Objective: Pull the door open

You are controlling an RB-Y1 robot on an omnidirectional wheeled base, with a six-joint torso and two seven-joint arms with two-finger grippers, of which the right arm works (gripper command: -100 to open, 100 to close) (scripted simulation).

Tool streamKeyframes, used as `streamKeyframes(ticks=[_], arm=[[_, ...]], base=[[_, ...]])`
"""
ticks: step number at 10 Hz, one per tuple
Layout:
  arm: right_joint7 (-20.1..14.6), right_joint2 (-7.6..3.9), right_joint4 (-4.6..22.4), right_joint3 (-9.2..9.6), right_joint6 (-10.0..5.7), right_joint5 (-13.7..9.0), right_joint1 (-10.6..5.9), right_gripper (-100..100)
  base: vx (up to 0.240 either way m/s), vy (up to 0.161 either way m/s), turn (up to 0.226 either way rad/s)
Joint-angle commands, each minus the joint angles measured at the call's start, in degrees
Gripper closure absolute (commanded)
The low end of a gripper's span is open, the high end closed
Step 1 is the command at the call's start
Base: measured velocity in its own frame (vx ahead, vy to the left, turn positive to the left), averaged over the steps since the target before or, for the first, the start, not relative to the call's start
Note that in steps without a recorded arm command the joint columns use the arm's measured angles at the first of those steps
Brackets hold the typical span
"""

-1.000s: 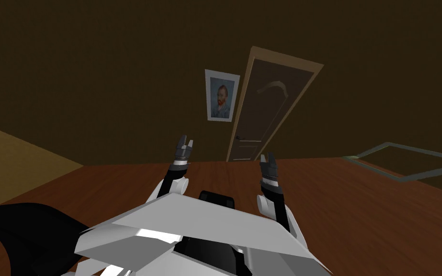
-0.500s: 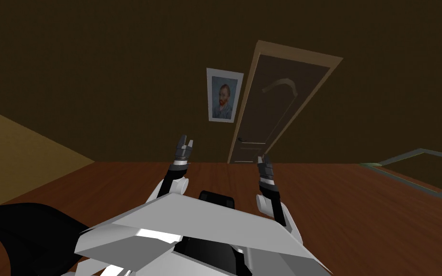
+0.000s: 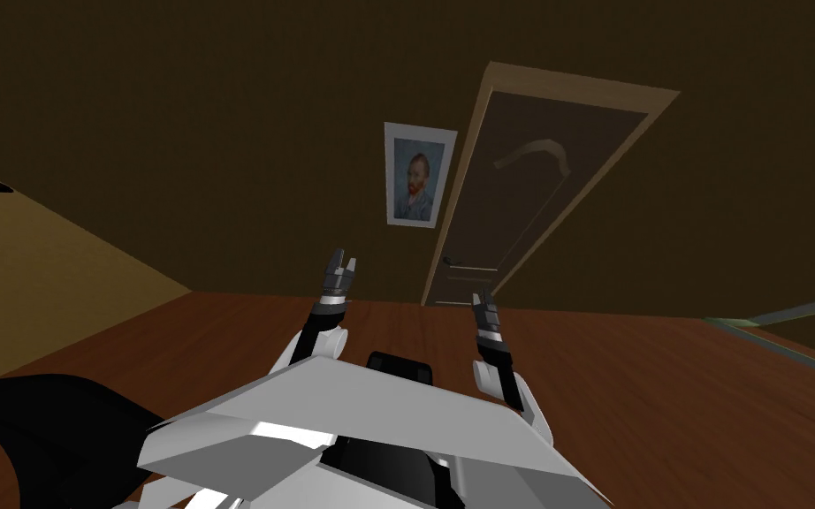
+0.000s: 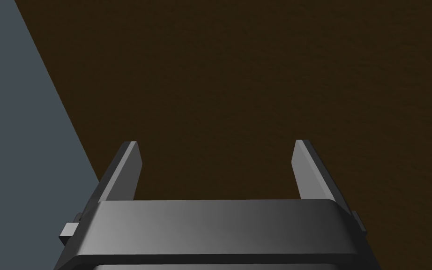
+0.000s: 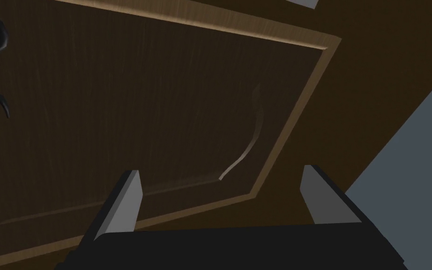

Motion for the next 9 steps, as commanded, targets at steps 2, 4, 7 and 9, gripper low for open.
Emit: streamKeyframes(ticks=[2, 4, 7, 9], arm=[[-0.92, -1.10, 4.20, -0.03, -0.23, -0.45, -1.28, -100], [-1.63, -1.98, 7.33, -0.13, -0.56, -0.83, -2.34, -100], [-2.34, -2.85, 11.05, -0.22, -0.88, -1.21, -3.39, -100], [-3.04, -3.71, 14.40, -0.31, -1.21, -1.58, -4.43, -100]], base=[[0.098, -0.044, 0.102], [0.093, -0.036, 0.097], [0.062, -0.029, 0.071], [0.073, -0.036, 0.086]])
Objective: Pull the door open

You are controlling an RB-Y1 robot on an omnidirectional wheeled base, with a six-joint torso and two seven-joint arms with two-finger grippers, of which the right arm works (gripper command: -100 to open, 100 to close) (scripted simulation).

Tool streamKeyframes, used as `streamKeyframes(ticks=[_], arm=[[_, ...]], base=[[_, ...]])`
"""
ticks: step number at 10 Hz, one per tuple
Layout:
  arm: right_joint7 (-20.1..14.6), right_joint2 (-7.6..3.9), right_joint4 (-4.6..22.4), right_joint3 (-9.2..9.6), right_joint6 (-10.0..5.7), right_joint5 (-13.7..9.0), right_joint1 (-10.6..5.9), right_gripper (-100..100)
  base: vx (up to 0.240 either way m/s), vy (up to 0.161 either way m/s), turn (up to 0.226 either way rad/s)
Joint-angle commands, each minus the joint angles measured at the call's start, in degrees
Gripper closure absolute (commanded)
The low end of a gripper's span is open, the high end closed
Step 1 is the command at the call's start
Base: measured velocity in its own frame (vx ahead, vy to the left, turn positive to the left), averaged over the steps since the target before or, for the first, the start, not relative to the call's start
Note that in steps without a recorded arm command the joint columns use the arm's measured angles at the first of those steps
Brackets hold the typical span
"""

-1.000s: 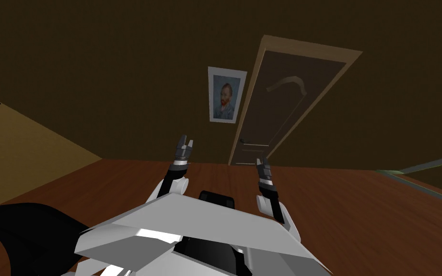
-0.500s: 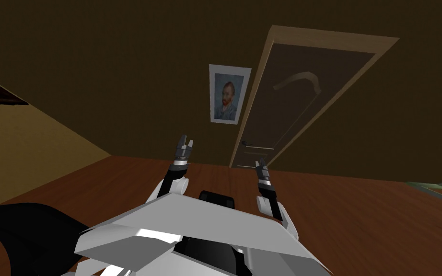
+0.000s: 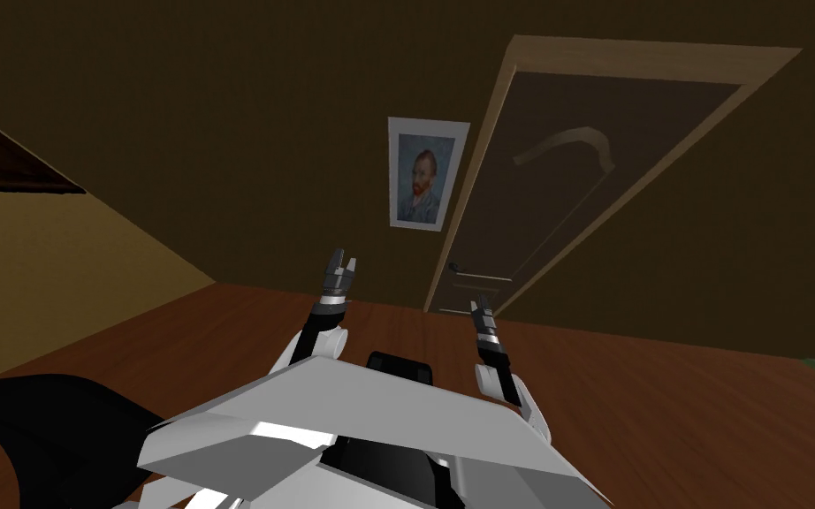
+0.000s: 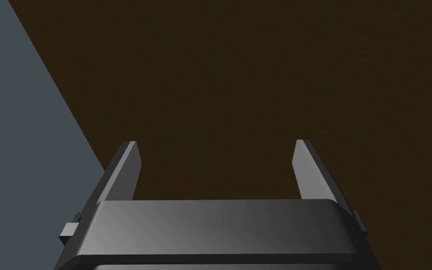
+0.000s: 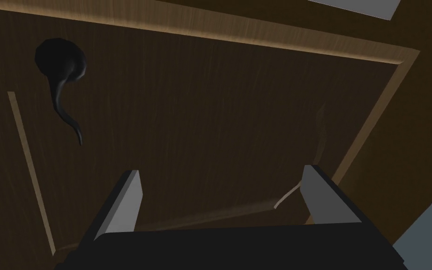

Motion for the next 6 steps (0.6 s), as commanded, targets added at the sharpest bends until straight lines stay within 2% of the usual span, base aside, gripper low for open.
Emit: streamKeyframes(ticks=[1, 3, 4, 6], arm=[[-0.23, -0.25, 1.70, -0.08, -0.19, -0.12, -0.80, -100], [-0.92, -1.08, 4.86, -0.17, -0.50, -0.49, -1.82, -100], [-0.92, -1.08, 5.02, -0.17, -0.50, -0.49, -1.82, -100], [-1.60, -1.90, 8.29, -0.25, -0.82, -0.85, -2.83, -100]], base=[[0.063, -0.025, 0.039], [0.066, -0.025, 0.090], [0.057, -0.031, 0.029], [0.061, -0.036, 0.072]])
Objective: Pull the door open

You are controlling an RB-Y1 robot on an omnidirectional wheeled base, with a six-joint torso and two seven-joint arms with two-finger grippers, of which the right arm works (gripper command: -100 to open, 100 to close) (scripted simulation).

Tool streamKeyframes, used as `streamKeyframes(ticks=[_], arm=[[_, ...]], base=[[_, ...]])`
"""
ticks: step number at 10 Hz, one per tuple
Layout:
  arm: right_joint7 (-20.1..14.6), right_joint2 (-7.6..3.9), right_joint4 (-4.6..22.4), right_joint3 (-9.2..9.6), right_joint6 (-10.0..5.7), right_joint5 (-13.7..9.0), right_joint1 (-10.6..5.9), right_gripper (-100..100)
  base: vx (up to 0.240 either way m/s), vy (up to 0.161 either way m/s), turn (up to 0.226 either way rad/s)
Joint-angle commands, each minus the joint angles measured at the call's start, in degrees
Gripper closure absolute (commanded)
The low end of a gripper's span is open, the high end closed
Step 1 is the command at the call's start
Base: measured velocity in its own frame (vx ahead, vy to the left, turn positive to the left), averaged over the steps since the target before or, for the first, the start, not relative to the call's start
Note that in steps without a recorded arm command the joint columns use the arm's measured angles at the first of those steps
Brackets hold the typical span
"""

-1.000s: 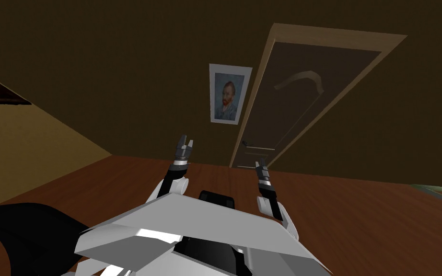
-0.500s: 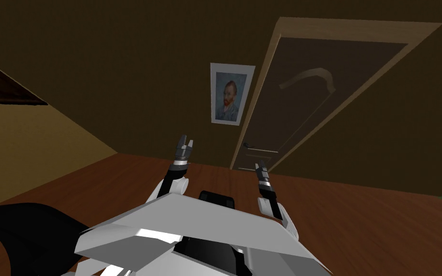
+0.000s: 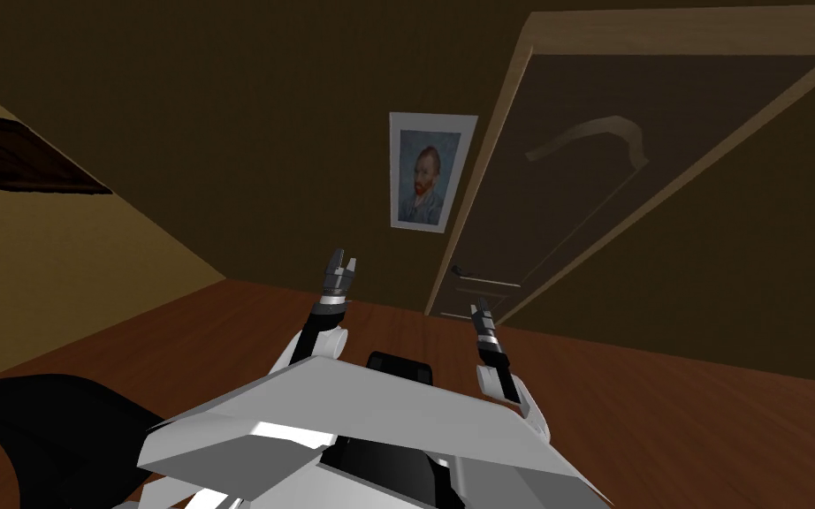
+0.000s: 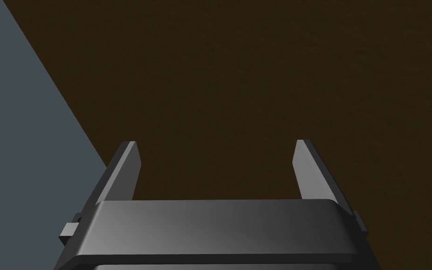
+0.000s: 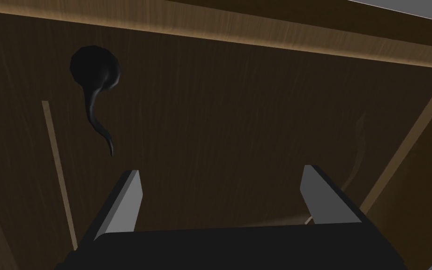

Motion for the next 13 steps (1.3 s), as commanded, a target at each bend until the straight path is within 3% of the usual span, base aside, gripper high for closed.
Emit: streamKeyframes(ticks=[1, 8, 13], arm=[[-0.62, -0.68, 2.63, -0.07, -0.41, -0.29, -0.69, -100], [-2.76, -3.21, 12.94, -0.35, -1.39, -1.43, -3.87, -100], [-3.99, -4.65, 18.90, -0.51, -1.96, -2.09, -5.71, -100]], base=[[0.089, -0.048, 0.098], [0.080, -0.048, 0.089], [0.077, -0.050, 0.070]])
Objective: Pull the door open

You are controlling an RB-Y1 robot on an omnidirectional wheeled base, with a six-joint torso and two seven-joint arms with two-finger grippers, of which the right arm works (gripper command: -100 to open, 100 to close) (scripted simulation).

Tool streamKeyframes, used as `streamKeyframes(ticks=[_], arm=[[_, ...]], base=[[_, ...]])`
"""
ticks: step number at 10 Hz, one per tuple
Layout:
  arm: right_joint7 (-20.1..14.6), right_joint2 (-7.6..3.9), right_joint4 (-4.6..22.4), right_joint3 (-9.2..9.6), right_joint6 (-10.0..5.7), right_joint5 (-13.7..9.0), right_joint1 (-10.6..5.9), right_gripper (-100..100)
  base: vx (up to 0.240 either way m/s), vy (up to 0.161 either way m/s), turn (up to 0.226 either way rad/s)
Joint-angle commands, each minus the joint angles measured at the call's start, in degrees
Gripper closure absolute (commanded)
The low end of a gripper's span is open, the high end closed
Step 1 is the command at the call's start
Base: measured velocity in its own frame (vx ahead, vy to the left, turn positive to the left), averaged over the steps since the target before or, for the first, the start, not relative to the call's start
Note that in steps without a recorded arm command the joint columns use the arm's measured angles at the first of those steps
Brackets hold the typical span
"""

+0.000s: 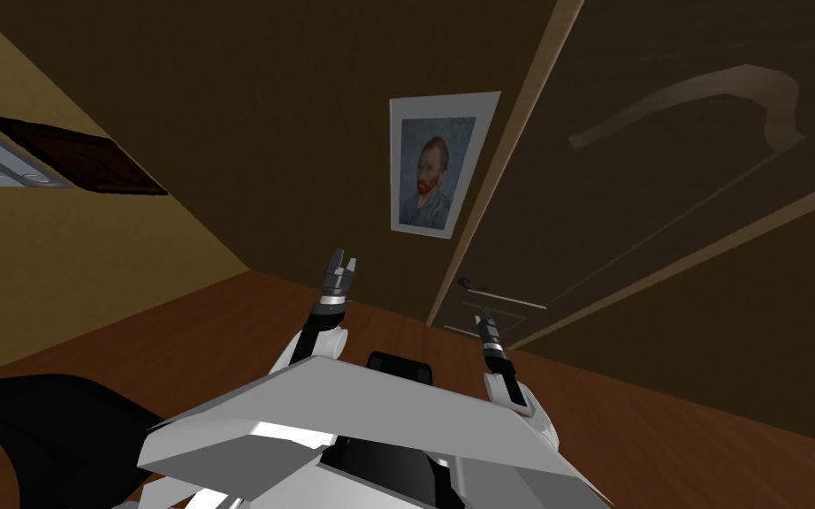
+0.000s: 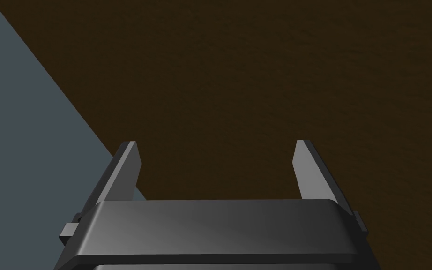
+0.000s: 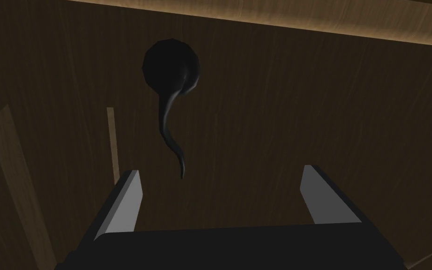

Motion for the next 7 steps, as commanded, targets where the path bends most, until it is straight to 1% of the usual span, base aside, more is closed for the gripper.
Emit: streamKeyframes(ticks=[1, 2, 3, 4, 6, 7], arm=[[-0.39, -0.47, 2.34, -0.05, -0.48, -0.19, -0.86, -100], [-0.59, -0.70, 3.31, -0.07, -0.58, -0.30, -1.16, -100], [-0.98, -1.15, 5.17, -0.12, -0.75, -0.51, -1.73, -100], [-1.12, -1.31, 5.85, -0.14, -0.82, -0.58, -1.94, -100], [-1.68, -1.95, 8.55, -0.21, -1.08, -0.88, -2.77, -100], [-1.36, -1.64, 7.81, -0.19, -1.02, -0.76, -2.65, -100]], base=[[0.079, -0.042, 0.065], [0.061, -0.038, 0.050], [0.072, -0.041, 0.082], [0.076, -0.049, 0.071], [0.079, -0.049, 0.080], [0.040, -0.025, 0.020]])
